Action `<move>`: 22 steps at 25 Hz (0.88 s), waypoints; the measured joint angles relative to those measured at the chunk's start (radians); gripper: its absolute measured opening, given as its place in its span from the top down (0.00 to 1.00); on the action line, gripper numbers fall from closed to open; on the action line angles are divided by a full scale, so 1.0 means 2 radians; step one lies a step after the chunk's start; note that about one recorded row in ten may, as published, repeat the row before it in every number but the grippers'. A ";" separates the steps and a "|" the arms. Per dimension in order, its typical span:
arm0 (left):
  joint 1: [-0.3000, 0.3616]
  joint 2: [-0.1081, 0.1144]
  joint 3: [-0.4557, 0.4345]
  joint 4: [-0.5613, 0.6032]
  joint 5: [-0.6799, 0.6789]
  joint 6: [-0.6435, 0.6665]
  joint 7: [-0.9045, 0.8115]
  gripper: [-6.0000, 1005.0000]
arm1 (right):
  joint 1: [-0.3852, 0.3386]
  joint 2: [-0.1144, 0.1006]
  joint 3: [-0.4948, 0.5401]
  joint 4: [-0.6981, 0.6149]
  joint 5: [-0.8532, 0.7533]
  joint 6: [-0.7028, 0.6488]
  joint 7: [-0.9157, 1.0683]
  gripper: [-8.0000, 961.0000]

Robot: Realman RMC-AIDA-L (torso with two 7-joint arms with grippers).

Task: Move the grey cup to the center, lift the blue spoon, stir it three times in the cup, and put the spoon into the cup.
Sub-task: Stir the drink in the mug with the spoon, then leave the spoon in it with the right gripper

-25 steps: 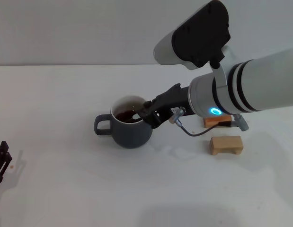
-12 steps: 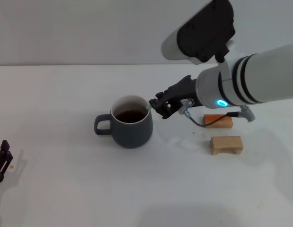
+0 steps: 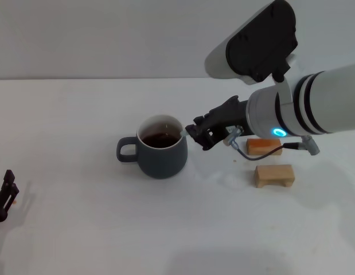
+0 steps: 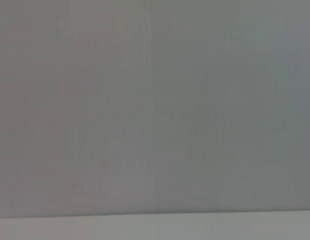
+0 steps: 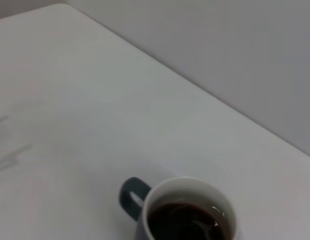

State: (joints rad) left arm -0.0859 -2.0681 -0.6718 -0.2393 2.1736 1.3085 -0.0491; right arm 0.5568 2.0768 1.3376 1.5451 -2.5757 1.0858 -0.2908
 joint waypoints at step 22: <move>0.004 0.000 0.001 -0.002 0.002 0.003 0.000 0.15 | 0.022 0.002 -0.024 -0.021 0.013 -0.028 0.005 0.99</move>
State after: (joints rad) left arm -0.0786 -2.0677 -0.6702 -0.2433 2.1784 1.3140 -0.0491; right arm 0.6017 2.0801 1.2890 1.5022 -2.5494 1.0288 -0.2810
